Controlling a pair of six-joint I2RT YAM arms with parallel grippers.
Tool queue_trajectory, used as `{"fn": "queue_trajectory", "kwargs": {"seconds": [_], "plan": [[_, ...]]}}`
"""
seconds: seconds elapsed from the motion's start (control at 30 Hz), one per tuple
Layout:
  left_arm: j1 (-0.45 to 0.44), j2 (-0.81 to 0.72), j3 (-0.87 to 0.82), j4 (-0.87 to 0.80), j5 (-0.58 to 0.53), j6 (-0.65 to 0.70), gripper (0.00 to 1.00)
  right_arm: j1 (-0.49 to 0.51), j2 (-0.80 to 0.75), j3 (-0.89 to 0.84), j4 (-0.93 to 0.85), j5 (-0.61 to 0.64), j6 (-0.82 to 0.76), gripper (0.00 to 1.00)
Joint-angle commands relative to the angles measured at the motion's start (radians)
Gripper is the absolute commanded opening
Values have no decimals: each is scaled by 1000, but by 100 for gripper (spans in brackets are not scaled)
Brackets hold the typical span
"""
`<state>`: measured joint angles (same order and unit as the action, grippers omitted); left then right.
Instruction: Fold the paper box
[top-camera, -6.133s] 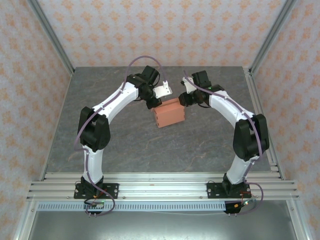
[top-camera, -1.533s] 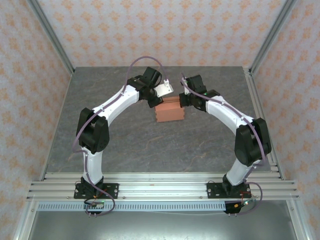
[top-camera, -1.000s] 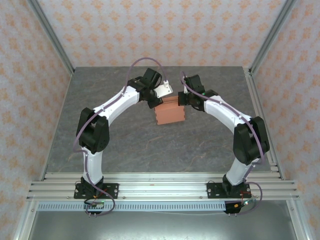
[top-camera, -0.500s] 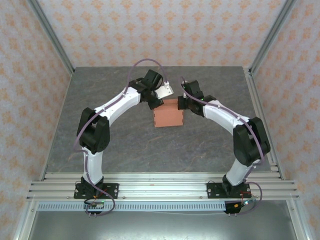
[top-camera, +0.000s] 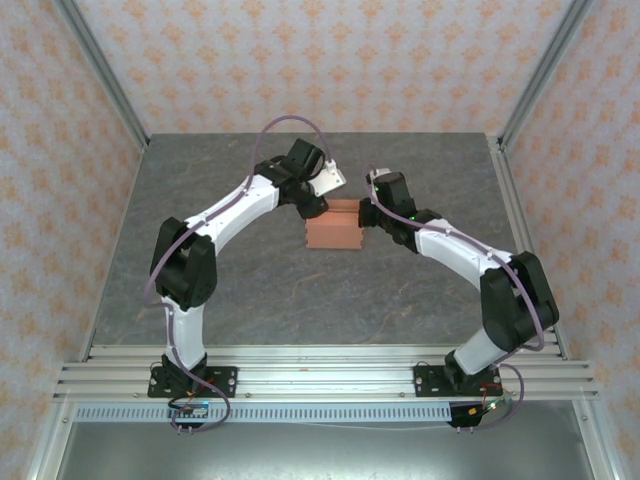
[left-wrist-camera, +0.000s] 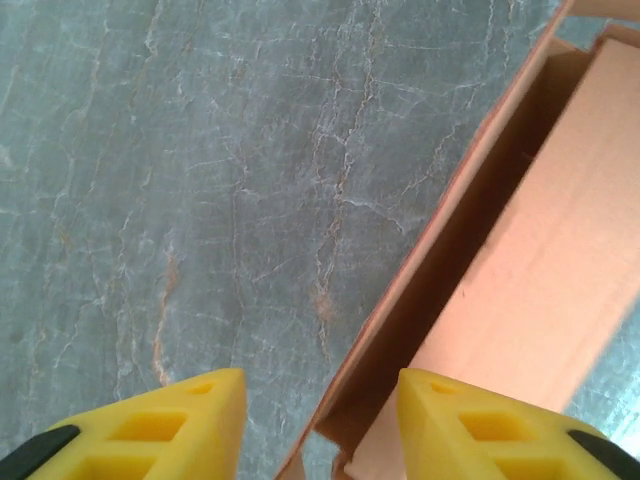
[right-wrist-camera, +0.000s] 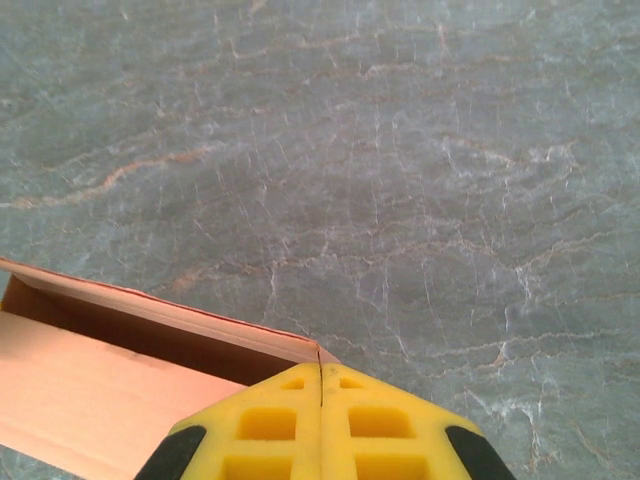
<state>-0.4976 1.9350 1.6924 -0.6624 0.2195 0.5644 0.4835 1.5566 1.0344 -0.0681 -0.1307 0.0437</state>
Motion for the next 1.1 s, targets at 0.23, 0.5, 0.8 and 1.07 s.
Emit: {"fn": "queue_trajectory", "kwargs": {"seconds": [0.23,0.5,0.8,1.07], "plan": [[48,-214,-137,42,-126,-256,44,6,-53,-26,60,-21,-30,0],[152,-136,-125,56,-16,-328,33,6,-36,-6,45,-37,-46,0],[201,15,24,21,257,-177,31,7,-9,22,26,-46,-61,0],[203,25,45,-28,285,-163,31,8,-5,33,16,-41,-67,0]]}}
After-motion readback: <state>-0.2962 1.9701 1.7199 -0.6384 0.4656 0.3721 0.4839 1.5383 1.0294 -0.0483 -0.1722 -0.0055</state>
